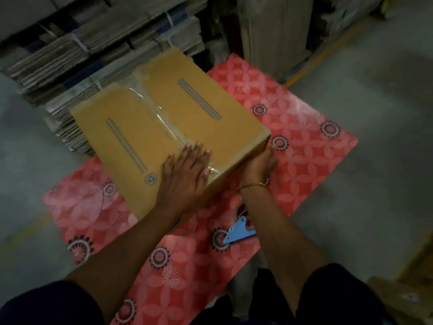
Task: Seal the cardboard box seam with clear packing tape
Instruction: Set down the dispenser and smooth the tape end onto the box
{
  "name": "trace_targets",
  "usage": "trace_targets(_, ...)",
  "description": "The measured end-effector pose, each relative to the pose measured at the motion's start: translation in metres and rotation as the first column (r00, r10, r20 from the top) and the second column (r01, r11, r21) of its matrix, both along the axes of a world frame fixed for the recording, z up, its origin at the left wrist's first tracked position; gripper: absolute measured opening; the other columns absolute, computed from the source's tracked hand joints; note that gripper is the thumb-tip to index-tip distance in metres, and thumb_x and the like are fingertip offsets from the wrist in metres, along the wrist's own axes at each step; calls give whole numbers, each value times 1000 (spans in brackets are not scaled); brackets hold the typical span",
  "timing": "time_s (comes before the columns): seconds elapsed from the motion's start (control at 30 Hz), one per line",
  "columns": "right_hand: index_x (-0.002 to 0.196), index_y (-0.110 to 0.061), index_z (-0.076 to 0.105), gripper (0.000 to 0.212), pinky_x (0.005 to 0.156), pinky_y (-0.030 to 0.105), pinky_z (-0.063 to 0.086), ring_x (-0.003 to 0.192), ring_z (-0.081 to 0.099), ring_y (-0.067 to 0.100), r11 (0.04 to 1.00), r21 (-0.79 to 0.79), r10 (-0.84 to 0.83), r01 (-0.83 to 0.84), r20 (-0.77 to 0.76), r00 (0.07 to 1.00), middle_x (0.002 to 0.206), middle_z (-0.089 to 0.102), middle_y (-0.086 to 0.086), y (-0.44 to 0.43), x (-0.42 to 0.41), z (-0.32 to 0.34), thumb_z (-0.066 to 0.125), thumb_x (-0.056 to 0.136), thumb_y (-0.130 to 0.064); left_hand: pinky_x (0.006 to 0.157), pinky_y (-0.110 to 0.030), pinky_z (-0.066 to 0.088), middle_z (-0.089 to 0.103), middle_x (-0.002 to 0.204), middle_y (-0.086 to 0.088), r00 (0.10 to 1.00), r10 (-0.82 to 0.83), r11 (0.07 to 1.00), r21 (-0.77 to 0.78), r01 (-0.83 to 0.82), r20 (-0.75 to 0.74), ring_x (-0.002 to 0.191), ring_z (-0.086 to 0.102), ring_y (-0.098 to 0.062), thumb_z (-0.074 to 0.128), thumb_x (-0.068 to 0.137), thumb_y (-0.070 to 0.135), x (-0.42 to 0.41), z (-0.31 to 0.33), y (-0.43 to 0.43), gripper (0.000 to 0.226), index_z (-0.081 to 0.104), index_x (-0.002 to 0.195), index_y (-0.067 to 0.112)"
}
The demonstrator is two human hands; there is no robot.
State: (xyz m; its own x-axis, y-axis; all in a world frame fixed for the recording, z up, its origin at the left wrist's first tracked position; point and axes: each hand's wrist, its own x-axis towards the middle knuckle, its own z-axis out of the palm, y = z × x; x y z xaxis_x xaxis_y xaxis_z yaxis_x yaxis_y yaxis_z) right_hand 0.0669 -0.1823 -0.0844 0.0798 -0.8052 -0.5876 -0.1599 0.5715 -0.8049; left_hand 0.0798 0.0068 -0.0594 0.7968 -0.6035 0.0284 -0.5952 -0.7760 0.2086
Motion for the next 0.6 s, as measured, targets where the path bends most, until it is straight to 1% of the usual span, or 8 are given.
trace_targets(0.07,123,-6,59,41,102,45,44,122,55,36,965,-234,109,-119,-57,992,131,60,20,-35,3,18,53,95,-36,121,-53,20,29,167,6,1000,11,1000,-13,-11,-7,156,20,-15,36,102,43,0,2,0,53,38,154,31)
trace_targets(0.13,125,-11,57,45,102,43,45,120,56,33,843,-385,361,-376,-113,926,131,61,14,-62,8,32,59,89,-38,121,-52,21,31,166,3,998,65,998,-12,-65,9,156,21,-18,41,100,47,-2,5,1,58,39,154,27)
trace_targets(0.17,128,-12,56,49,102,42,46,121,57,31,747,-405,510,-528,-161,845,133,61,13,-71,12,35,61,88,-40,122,-51,21,32,166,1,994,110,994,-9,-110,25,155,22,-20,42,98,50,-3,7,1,61,40,153,24)
trace_targets(0.23,135,-12,53,56,105,40,45,125,57,29,487,-381,752,-786,-274,599,138,60,12,-83,19,37,67,90,-42,122,-51,22,36,164,-3,976,203,979,-21,-202,76,154,25,-25,42,95,52,-9,12,3,65,43,151,21)
trace_targets(0.33,138,-15,51,65,103,42,48,119,61,26,144,-265,892,-954,-383,241,136,62,8,-92,24,35,72,86,-48,118,-54,26,42,160,-7,897,418,908,-89,-409,144,151,30,-30,46,95,49,-22,17,16,60,46,147,18)
trace_targets(0.4,131,-19,55,65,100,42,50,114,62,24,72,-230,911,-971,-381,157,132,64,5,-98,24,35,74,80,-54,116,-56,25,42,158,-11,779,613,789,-136,-599,129,149,31,-35,49,94,48,-37,15,33,61,46,146,15)
trace_targets(0.5,124,-18,59,60,98,50,54,112,66,30,57,-207,952,-977,-282,115,127,68,7,-105,29,34,76,78,-52,114,-59,26,36,161,-16,531,848,520,-189,-833,-9,150,29,-39,59,90,56,-66,9,55,78,38,150,12)
trace_targets(0.6,119,-25,64,42,80,41,58,101,70,24,4,-203,978,-979,-204,47,119,72,6,-106,31,36,75,84,-45,114,-56,32,33,163,-18,263,851,183,-213,-960,-455,148,35,-37,64,80,71,-80,0,57,105,26,157,11)
